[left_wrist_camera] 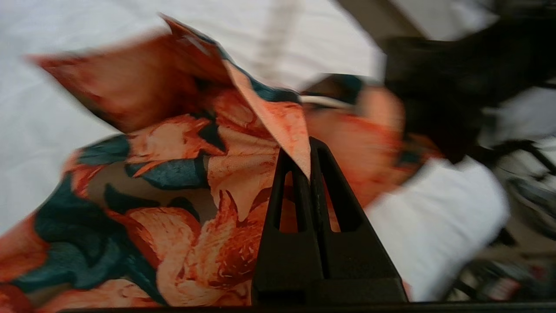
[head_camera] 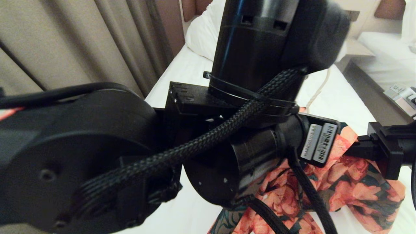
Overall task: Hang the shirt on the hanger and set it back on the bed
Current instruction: Hook the other side of the shirt onto the hanger
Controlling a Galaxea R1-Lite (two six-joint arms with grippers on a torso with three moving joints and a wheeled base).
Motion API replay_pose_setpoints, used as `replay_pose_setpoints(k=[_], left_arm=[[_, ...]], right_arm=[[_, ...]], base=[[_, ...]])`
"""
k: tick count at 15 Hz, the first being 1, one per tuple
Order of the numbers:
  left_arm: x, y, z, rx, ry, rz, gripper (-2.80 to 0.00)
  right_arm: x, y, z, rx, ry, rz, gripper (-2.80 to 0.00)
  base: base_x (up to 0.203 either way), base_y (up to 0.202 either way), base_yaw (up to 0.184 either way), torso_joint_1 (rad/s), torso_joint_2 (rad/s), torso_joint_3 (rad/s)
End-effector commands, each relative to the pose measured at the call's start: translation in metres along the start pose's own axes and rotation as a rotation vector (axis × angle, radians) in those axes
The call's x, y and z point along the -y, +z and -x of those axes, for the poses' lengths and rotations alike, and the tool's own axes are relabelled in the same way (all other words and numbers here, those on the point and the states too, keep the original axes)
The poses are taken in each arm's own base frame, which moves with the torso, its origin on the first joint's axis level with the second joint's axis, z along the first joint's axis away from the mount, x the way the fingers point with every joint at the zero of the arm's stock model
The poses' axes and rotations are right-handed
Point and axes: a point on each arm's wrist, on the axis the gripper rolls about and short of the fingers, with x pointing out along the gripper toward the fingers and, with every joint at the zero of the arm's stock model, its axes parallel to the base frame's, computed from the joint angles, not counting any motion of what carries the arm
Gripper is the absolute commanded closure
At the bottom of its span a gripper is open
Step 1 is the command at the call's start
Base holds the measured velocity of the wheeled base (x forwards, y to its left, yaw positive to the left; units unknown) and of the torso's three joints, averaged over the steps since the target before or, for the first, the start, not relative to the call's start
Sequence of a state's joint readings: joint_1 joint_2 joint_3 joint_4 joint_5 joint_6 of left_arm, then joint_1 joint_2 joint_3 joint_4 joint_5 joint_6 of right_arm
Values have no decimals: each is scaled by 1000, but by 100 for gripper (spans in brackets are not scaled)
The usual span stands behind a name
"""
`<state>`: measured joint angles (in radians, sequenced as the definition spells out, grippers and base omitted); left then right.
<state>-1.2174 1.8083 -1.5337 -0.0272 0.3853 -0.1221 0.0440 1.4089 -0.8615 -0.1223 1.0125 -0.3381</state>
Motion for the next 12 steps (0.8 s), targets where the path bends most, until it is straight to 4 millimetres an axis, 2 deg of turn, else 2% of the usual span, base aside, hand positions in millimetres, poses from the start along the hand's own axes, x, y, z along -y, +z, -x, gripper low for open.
replay_pose_setpoints(k=[1,6,12], left_arm=[[15,3,6,11,-60,-3,0],[31,9,3,36,-139,-79,0],[36,-9,0,-21,-147,-121,0]], right_arm=[[4,-1,-4,15,35,8,0],[1,-2,-5,48,141,4,0],[0,-3,-5,58,186,-6,0]], base=[[0,0,0,0,0,0],[0,0,0,0,0,0],[0,0,0,0,0,0]])
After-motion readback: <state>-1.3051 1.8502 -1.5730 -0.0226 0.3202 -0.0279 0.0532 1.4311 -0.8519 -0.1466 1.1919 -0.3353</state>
